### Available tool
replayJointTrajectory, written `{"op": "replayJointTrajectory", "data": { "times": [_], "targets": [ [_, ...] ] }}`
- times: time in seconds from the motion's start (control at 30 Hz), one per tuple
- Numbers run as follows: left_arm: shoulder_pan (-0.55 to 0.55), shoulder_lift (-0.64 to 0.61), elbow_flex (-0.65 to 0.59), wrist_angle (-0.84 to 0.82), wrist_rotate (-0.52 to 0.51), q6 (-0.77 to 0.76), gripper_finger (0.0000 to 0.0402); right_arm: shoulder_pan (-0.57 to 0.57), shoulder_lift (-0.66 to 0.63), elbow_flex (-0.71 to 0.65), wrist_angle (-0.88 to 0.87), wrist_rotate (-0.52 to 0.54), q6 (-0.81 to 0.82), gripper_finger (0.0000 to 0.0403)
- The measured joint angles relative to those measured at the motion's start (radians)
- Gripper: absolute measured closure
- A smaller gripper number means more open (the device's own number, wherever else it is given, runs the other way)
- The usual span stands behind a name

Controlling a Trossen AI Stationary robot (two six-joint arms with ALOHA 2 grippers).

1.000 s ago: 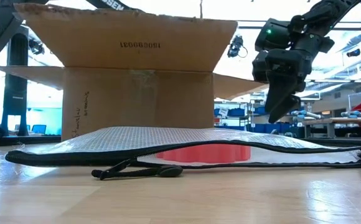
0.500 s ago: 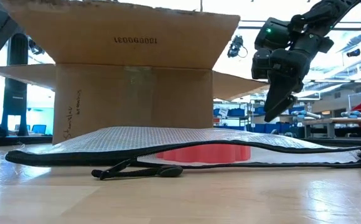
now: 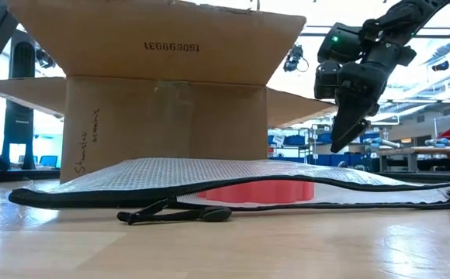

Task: Unpack boxes
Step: Put the white bottle into the white zip bag

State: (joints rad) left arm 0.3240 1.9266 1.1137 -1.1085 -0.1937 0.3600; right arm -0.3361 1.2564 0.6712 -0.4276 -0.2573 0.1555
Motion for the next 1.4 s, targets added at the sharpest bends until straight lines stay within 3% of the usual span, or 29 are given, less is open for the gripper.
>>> {"op": "replayJointTrajectory", "data": {
  "times": [0.13,0.37,0.67,0.87,1.13,1.4],
  "targets": [
    [-0.001,0.007,0.027,-0.003,-0.014,-0.006,0.0321,0.000,0.000,0.000,-0.002,0.003,-0.003,0.0162],
    [0.001,0.015,0.132,-0.035,0.011,-0.007,0.0321,0.000,-0.002,0.000,-0.011,0.003,0.006,0.0173],
    [0.006,-0.038,0.323,-0.055,0.017,-0.123,0.0321,-0.029,-0.085,0.068,-0.052,0.007,0.005,0.0174],
    [0.052,-0.113,0.426,0.001,0.148,-0.137,0.0321,-0.050,-0.143,0.129,-0.052,0.007,0.006,0.0174],
    [0.109,-0.274,0.440,0.254,0.501,-0.194,0.0321,-0.064,-0.178,0.258,0.031,-0.009,0.006,0.0174],
    [0.059,-0.359,0.441,0.579,0.548,-0.467,0.0321,-0.037,-0.180,0.395,0.105,-0.011,-0.011,0.0175]
  ]
}}
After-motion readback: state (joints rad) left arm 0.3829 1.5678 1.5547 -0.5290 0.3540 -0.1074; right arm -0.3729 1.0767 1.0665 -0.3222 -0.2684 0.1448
